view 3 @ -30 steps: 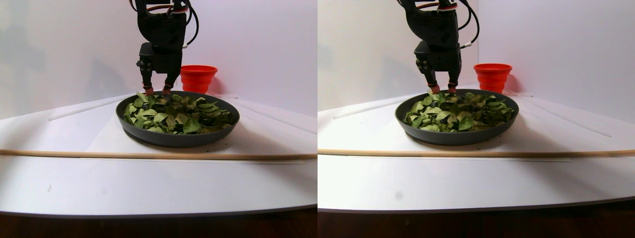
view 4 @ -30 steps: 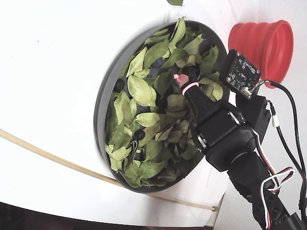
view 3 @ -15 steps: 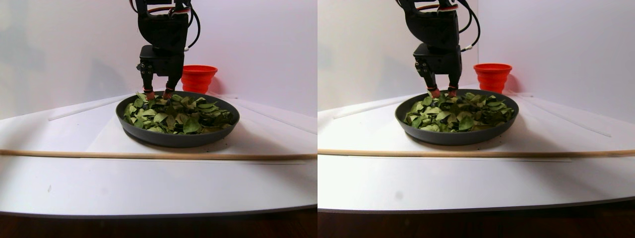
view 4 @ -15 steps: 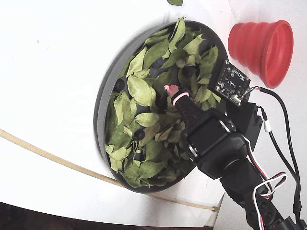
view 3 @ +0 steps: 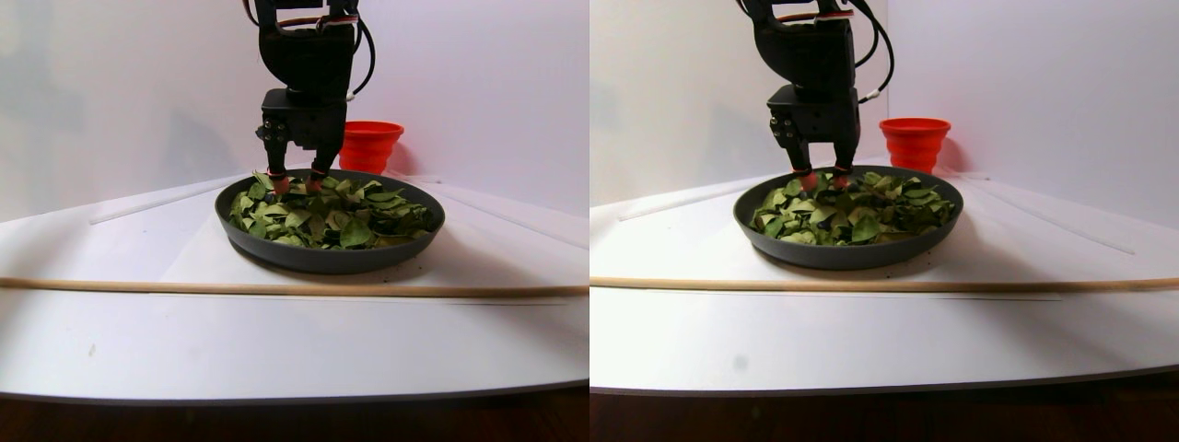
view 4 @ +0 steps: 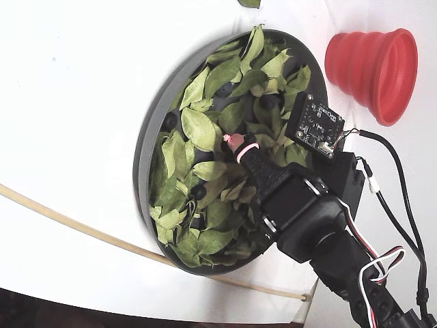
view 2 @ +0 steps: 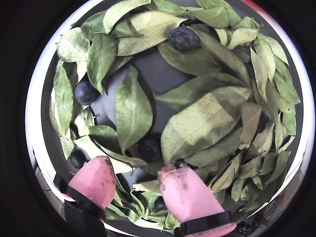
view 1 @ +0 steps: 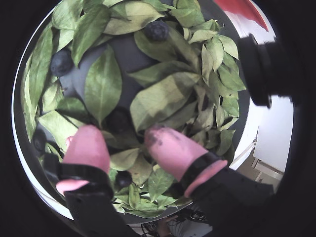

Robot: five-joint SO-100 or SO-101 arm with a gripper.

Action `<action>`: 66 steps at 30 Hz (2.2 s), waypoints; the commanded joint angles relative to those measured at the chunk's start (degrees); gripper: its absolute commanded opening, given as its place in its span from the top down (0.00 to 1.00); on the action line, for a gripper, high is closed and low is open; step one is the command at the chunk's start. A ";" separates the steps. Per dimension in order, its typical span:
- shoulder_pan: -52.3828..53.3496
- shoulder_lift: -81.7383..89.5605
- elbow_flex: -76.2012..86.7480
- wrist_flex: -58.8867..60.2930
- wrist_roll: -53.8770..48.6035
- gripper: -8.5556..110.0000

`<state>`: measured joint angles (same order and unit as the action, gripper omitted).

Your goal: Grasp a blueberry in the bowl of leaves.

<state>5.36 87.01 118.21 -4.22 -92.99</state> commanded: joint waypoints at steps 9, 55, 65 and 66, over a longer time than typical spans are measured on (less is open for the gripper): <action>0.97 0.00 -1.85 0.09 0.53 0.79; 2.02 -6.77 -8.09 -2.55 2.29 0.79; 2.02 -6.77 -10.28 -2.64 2.20 0.79; 2.02 -6.77 -10.55 -2.64 2.20 0.79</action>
<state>6.50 78.66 110.92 -6.06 -90.88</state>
